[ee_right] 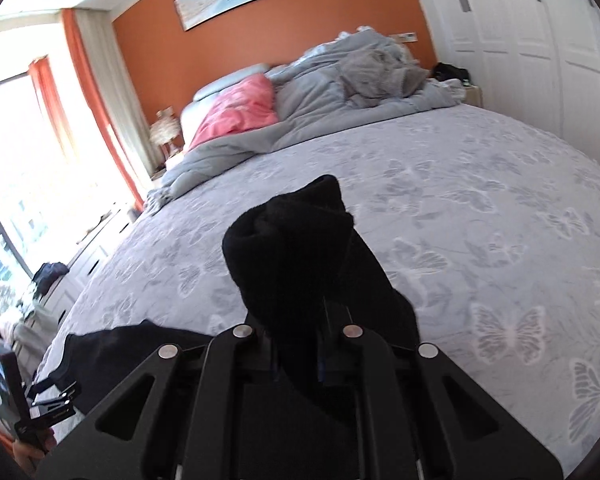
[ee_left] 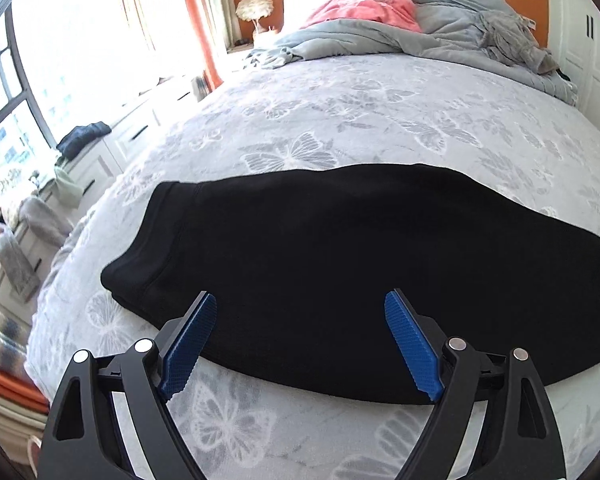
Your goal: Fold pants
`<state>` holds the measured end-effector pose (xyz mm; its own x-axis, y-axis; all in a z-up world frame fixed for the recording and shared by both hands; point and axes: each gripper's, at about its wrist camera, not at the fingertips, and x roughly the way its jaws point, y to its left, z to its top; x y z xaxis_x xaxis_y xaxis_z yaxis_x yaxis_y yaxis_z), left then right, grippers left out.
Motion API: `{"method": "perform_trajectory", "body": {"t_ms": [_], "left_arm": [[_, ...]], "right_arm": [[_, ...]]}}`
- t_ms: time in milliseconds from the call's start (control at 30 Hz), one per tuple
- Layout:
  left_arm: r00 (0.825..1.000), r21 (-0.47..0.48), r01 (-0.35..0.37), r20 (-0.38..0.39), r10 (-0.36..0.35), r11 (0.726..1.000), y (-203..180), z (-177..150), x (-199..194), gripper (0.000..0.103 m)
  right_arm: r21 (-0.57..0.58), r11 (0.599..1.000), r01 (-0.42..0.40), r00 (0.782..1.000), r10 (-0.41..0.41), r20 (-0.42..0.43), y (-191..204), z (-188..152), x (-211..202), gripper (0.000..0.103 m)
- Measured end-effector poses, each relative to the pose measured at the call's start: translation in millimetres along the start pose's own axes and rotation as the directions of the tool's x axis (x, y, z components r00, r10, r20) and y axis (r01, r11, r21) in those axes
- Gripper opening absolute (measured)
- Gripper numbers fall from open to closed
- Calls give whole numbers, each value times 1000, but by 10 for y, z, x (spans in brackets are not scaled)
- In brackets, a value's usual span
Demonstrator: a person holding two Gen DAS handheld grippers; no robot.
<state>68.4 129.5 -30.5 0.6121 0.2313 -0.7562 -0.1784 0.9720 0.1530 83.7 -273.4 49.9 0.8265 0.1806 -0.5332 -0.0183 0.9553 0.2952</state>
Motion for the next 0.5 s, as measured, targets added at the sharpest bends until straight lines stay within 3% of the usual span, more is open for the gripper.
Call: {"method": "perform_trajectory", "body": {"t_ms": [200, 367, 500], "left_arm": [[1000, 29, -4, 19, 4, 1000, -31, 18, -46, 86], [1000, 13, -7, 7, 7, 1000, 158, -36, -75, 86], [1000, -17, -10, -9, 10, 1000, 347, -57, -39, 86]], "right_arm": [[-203, 974, -98, 983, 63, -173, 998, -519, 580, 11], [-358, 929, -93, 962, -9, -272, 1423, -1029, 979, 11], [-425, 902, -80, 947, -64, -313, 1534, -1234, 1158, 12]]}}
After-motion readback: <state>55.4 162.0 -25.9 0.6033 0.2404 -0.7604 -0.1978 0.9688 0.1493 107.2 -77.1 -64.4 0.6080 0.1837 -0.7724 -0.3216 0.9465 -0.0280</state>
